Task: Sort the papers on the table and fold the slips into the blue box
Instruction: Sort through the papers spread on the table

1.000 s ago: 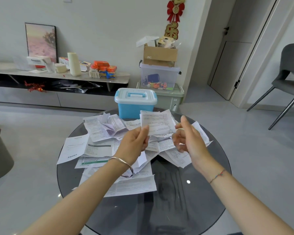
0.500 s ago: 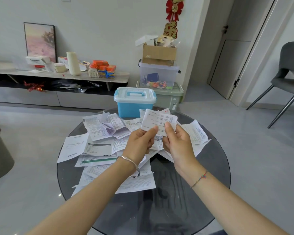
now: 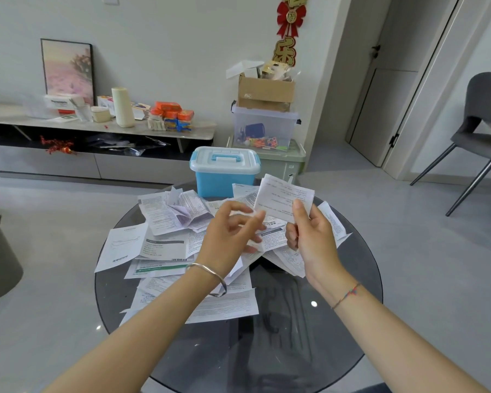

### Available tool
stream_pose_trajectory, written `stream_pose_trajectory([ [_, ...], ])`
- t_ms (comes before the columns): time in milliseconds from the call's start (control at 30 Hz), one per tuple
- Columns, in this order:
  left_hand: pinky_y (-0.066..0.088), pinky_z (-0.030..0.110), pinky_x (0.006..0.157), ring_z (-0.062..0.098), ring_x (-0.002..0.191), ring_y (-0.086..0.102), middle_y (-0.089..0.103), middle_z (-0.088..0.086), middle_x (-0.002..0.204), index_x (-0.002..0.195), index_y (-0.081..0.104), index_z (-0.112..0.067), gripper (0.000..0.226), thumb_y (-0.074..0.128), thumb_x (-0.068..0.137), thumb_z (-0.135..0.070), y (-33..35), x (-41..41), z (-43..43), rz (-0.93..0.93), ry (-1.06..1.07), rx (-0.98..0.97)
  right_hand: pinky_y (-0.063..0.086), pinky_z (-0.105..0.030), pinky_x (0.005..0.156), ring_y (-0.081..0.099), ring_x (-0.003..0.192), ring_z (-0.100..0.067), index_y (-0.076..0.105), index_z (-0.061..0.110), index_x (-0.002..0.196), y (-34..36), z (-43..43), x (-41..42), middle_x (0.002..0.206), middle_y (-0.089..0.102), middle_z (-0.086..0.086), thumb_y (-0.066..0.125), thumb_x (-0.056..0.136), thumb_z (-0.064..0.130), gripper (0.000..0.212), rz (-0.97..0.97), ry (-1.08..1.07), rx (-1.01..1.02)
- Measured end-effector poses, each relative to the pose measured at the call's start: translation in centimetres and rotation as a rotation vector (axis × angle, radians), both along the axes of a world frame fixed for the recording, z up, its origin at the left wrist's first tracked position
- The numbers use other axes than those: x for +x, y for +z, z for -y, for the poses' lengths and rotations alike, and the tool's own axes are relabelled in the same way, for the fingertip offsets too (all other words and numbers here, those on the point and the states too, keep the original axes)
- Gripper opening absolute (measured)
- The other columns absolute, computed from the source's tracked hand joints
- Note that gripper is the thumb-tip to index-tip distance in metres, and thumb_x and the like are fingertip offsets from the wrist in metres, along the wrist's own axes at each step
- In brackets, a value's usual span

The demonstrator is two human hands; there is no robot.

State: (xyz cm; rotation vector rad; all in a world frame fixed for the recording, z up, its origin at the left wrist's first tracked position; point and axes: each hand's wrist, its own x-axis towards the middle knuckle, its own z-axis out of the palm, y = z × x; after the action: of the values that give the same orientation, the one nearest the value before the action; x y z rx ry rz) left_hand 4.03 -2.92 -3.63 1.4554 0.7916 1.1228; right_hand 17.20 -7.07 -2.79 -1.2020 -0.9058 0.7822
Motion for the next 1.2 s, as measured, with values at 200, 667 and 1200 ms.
stream_pose_trajectory([
  [200, 0.057, 0.024, 0.061, 0.016, 0.067, 0.07, 0.07, 0.005, 0.091, 0.096, 0.052, -0.014, 0.018, 0.067, 0.086, -0.015, 0.5, -0.1, 0.0, 0.022, 0.077, 0.116, 0.04, -0.015, 0.049, 0.046, 0.053, -0.001, 0.061, 0.024, 0.103, -0.3, 0.0, -0.1, 0.063, 0.056, 0.01, 0.043, 0.099, 0.032, 0.02, 0.022, 0.002, 0.006],
  [667, 0.057, 0.019, 0.064, 0.014, 0.065, 0.071, 0.072, -0.009, 0.07, 0.075, 0.067, -0.027, 0.015, 0.076, 0.075, -0.016, 0.9, -1.7, -0.4, -0.173, -0.006, 0.272, 0.04, -0.021, 0.052, 0.046, 0.055, -0.005, 0.062, 0.019, 0.101, -0.6, 0.1, 0.1, 0.068, 0.06, 0.009, 0.04, 0.101, 0.029, 0.024, -0.026, -0.033, 0.011],
  [1200, 0.055, 0.018, 0.059, 0.013, 0.062, 0.07, 0.072, 0.008, 0.066, 0.081, 0.052, -0.007, 0.02, 0.071, 0.081, -0.001, 1.2, -0.9, -0.9, 0.184, -0.002, -0.225, 0.043, -0.017, 0.05, 0.047, 0.055, -0.007, 0.063, 0.022, 0.095, -1.1, -0.4, -0.1, 0.07, 0.063, 0.011, 0.042, 0.101, 0.026, 0.022, 0.092, -0.093, 0.028],
])
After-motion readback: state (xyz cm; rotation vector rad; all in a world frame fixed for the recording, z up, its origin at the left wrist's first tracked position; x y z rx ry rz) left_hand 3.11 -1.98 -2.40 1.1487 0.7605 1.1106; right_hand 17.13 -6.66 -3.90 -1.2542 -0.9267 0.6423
